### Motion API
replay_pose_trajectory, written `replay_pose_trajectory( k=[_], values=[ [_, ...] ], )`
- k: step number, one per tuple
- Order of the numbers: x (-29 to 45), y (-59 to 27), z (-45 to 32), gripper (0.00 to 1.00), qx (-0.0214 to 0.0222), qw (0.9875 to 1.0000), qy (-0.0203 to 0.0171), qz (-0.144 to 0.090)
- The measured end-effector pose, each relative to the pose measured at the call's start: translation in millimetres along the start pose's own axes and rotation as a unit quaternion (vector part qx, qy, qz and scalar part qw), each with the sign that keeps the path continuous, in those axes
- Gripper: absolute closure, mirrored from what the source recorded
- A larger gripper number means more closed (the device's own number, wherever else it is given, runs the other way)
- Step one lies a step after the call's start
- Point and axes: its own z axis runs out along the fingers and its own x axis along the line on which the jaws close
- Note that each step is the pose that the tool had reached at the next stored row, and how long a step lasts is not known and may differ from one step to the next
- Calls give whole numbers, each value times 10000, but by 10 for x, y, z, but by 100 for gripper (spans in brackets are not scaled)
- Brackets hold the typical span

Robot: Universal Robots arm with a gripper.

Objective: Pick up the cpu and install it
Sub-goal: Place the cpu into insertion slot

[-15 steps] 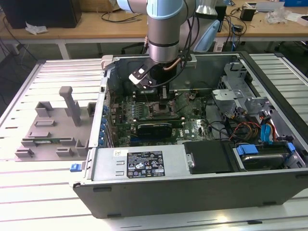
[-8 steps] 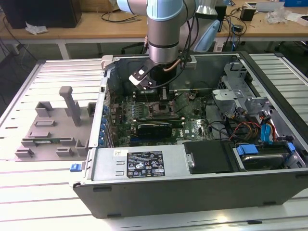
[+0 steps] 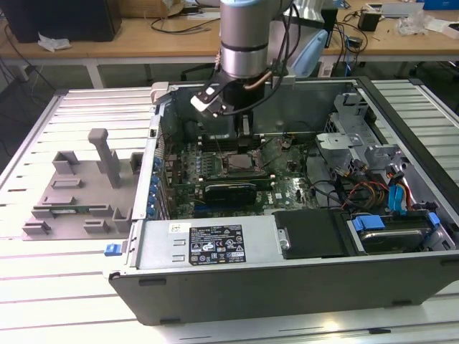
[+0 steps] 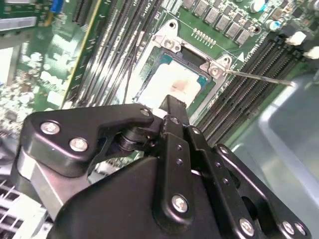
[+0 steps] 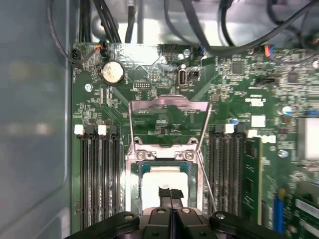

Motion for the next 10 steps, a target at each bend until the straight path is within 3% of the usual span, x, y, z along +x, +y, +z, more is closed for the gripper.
replay_pose_trajectory(
  k=[3,10],
  values=[
    [3,2,-95,89,-1,10000,-41,-1],
    [6,2,-101,89,-1,10000,-82,-1]
  ],
)
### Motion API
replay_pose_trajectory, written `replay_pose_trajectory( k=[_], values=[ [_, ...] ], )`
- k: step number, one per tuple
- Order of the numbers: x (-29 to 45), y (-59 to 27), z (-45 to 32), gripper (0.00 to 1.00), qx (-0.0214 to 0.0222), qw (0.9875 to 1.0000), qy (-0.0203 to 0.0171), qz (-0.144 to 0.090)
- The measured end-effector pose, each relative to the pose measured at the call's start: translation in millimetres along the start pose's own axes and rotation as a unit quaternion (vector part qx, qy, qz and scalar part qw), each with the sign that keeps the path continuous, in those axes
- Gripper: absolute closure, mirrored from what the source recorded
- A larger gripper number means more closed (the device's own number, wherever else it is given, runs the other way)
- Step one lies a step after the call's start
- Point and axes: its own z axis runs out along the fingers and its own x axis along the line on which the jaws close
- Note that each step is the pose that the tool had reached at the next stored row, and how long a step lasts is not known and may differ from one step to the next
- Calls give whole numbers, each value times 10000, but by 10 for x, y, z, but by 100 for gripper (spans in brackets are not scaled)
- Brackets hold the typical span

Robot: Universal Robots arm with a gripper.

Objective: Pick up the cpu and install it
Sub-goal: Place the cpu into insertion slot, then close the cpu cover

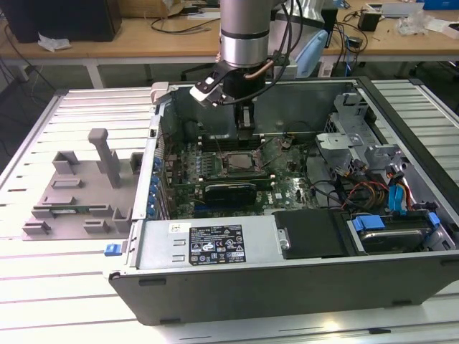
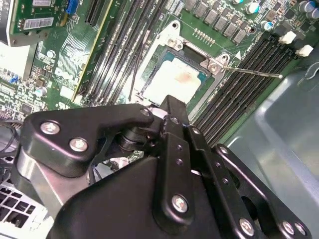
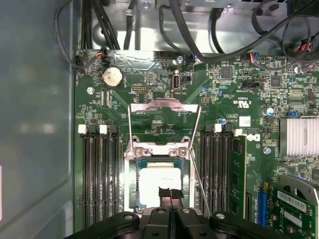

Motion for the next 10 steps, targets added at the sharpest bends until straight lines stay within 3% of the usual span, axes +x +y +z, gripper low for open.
replay_pose_trajectory(
  k=[10],
  values=[
    [0,0,0,89,0,10000,-38,-1]
  ],
)
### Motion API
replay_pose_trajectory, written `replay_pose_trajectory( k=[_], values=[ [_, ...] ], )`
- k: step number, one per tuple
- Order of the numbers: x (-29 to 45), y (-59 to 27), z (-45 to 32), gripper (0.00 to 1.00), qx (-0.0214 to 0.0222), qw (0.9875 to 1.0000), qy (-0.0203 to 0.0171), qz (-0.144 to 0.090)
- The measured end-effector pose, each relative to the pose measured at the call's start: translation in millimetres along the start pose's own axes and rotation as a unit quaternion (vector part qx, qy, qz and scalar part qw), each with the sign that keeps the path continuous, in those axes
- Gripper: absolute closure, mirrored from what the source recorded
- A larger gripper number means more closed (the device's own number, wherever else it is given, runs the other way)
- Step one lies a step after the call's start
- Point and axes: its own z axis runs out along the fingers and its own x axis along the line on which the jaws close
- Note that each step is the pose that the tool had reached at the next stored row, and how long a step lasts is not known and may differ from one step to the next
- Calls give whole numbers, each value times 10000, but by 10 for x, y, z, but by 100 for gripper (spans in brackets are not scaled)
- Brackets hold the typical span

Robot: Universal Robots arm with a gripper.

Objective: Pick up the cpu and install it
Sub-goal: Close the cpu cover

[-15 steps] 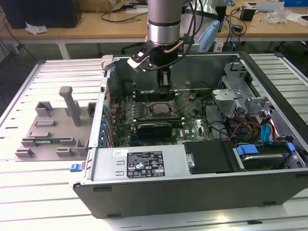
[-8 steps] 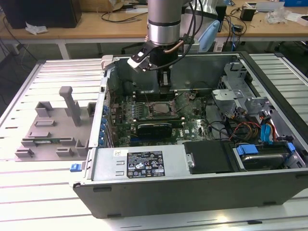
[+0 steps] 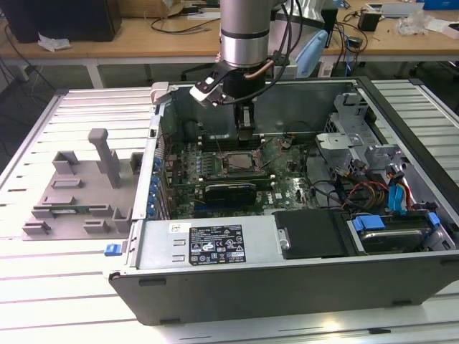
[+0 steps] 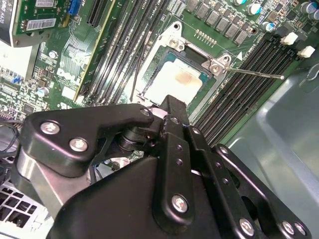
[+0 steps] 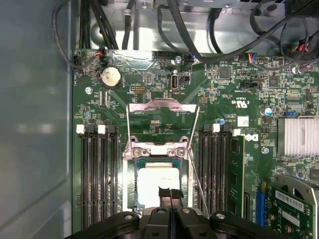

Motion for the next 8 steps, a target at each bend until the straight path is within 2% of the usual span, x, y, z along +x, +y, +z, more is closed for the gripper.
replay_pose_trajectory(
  k=[5,8],
  values=[
    [0,0,-5,89,1,10000,-8,0],
    [-5,1,-74,89,0,10000,-8,0]
  ],
)
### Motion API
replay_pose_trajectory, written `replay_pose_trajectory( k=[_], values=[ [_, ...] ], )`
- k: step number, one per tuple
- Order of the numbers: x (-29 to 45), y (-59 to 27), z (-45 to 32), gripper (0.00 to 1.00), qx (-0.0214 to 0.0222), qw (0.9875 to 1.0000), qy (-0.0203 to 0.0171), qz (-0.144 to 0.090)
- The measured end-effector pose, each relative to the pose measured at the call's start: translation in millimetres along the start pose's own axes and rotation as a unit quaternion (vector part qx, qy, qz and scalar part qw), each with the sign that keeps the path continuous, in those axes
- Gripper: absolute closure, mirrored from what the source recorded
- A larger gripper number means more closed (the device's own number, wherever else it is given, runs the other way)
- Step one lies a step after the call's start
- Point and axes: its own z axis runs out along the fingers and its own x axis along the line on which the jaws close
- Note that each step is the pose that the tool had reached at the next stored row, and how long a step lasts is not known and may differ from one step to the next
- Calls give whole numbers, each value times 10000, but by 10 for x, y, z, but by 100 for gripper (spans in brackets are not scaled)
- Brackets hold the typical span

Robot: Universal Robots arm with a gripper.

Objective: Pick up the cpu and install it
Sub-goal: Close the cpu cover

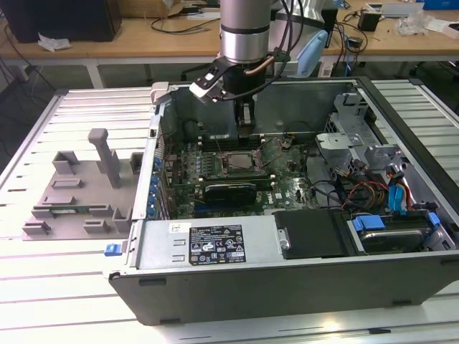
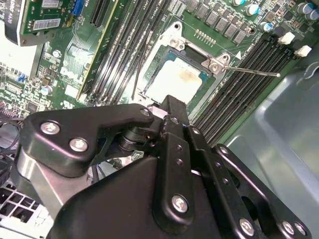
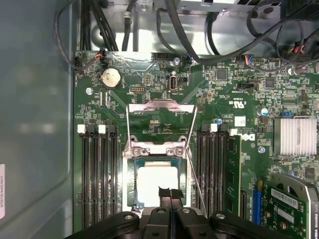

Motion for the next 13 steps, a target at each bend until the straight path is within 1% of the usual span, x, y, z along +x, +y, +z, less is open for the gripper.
replay_pose_trajectory(
  k=[4,6,7,9,13],
  values=[
    [-3,1,-47,89,0,10000,-1,0],
    [-8,2,-107,89,0,10000,-1,0],
    [-12,2,-159,89,0,10000,-1,0],
    [-18,4,-238,89,0,10000,0,0],
    [-23,5,-300,89,0,10000,-1,0]
  ],
)
